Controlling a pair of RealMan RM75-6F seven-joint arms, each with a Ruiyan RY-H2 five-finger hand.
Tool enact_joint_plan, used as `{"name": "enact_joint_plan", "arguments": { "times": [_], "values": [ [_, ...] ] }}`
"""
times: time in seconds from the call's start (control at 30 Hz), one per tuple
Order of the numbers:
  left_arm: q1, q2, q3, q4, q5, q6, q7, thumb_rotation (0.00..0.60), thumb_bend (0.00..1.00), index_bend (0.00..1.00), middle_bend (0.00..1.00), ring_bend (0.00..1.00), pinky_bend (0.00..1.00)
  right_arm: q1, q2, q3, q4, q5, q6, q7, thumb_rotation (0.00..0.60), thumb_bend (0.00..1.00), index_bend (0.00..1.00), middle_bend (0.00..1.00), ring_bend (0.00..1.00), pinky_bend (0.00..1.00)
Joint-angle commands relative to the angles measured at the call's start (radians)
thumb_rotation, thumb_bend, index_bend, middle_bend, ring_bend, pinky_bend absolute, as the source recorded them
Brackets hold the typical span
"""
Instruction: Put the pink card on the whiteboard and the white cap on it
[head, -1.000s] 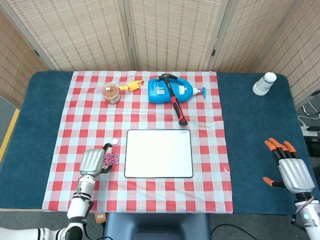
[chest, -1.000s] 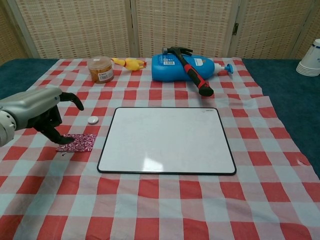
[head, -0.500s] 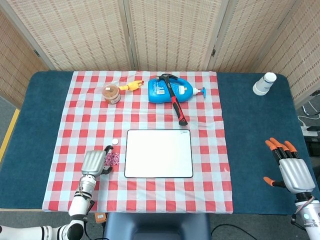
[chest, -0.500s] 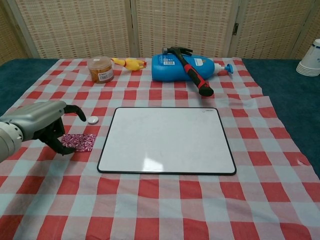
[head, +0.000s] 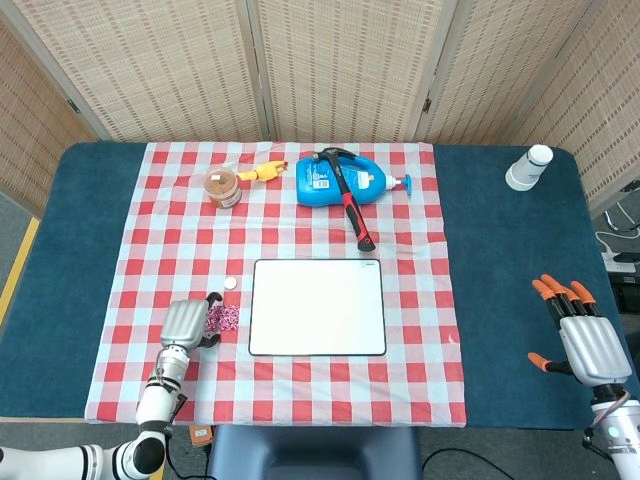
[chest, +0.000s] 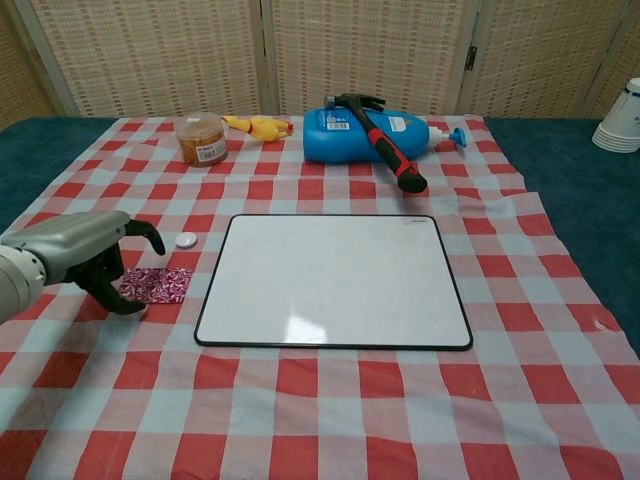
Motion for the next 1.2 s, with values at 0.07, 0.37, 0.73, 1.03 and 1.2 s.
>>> {"name": "enact_joint_plan", "arguments": {
  "times": [0.07,0.37,0.73,1.03,1.2],
  "values": [
    [-0.012,0.009,-0.013,-0.018,-0.049,-0.013,0.020,0.600,0.24,0.29,1.00,1.00,1.00,0.001,-0.001,0.000,0.001,0.001,-0.002,-0.001,0.600,0.04,0.00,0.00,0.00,0.00],
    [-0.022,-0.004,-0.022,0.002,-0.096,-0.014,0.020,0.600,0.24,0.30,1.00,1.00,1.00,0.000,0.000,0.000,0.001,0.001,0.000,0.000,0.600,0.04,0.00,0.00,0.00,0.00],
    [-0.044,0.007,-0.027,0.003,-0.150,-0.033,0.037,0.600,0.24,0.31,1.00,1.00,1.00,0.001,-0.003,0.001,0.001,0.005,0.000,-0.005,0.600,0.04,0.00,0.00,0.00,0.00],
    [-0.066,0.020,-0.029,-0.003,-0.215,-0.052,0.057,0.600,0.24,0.33,1.00,1.00,1.00,0.002,-0.005,0.002,0.000,0.008,-0.001,-0.010,0.600,0.04,0.00,0.00,0.00,0.00],
    [-0.073,0.027,-0.028,-0.011,-0.220,-0.046,0.055,0.600,0.25,0.36,1.00,1.00,1.00,0.001,-0.004,0.003,0.000,0.008,0.000,-0.008,0.600,0.04,0.00,0.00,0.00,0.00]
  ]
}}
